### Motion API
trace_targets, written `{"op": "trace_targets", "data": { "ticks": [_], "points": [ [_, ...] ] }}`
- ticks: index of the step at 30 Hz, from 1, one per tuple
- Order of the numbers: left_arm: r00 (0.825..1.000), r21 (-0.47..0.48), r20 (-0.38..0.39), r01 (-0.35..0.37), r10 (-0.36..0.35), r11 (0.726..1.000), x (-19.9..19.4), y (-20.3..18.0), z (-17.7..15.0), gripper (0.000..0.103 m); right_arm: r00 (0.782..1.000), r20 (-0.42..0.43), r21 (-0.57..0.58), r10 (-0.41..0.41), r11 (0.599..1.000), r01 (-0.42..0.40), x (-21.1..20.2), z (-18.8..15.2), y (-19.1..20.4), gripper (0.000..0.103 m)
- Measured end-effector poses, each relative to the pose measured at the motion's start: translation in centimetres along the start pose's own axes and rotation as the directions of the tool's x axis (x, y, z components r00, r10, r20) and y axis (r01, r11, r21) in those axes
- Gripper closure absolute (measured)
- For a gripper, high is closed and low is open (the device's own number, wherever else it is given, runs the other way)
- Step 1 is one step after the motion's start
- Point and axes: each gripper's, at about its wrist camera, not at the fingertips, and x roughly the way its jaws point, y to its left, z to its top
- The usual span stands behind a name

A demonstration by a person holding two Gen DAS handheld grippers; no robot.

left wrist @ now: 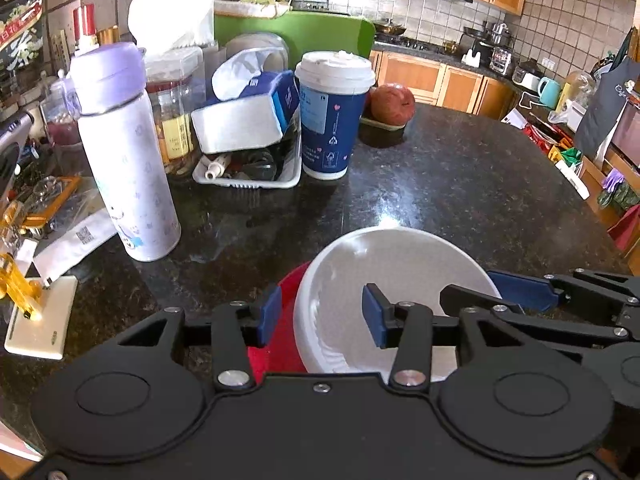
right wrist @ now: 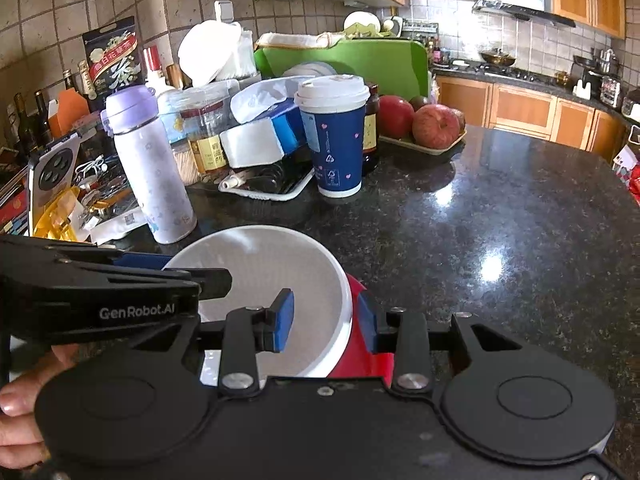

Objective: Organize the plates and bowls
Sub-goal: 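Lower the white bowls with both tools onto the red plate stack, then open both tools and release the white bowls on the red plate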

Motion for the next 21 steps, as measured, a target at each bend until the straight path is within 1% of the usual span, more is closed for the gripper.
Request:
{"op": "trace_targets", "data": {
  "ticks": [10, 13, 16, 19, 21],
  "points": [
    [0.996, 0.012, 0.087, -0.019, 0.018, 1.000, -2.5, 0.3, 0.6, 0.050, 0.993, 0.100, 0.056, -0.060, 0.997, 0.054, -2.4, 0.1, 0.2, 0.065],
    [0.992, 0.017, 0.123, -0.041, 0.039, 0.999, -3.4, 0.1, 0.5, 0.050, 0.985, 0.146, 0.065, -0.087, 0.995, 0.078, -3.7, -0.2, 0.3, 0.065],
    [0.987, 0.021, 0.151, -0.062, 0.058, 0.998, -4.3, -0.3, 0.1, 0.049, 0.974, 0.187, 0.054, -0.131, 0.991, 0.123, -4.9, -0.8, 0.4, 0.065],
    [0.982, 0.019, 0.172, -0.077, 0.073, 0.997, -5.1, -0.8, -0.3, 0.049, 0.965, 0.210, 0.031, -0.160, 0.987, 0.157, -6.2, -1.6, 0.5, 0.065],
    [0.980, 0.021, 0.178, -0.092, 0.087, 0.996, -5.4, -1.3, -0.7, 0.048, 0.962, 0.215, 0.025, -0.166, 0.986, 0.164, -6.8, -2.2, 0.4, 0.065]
  ]
}}
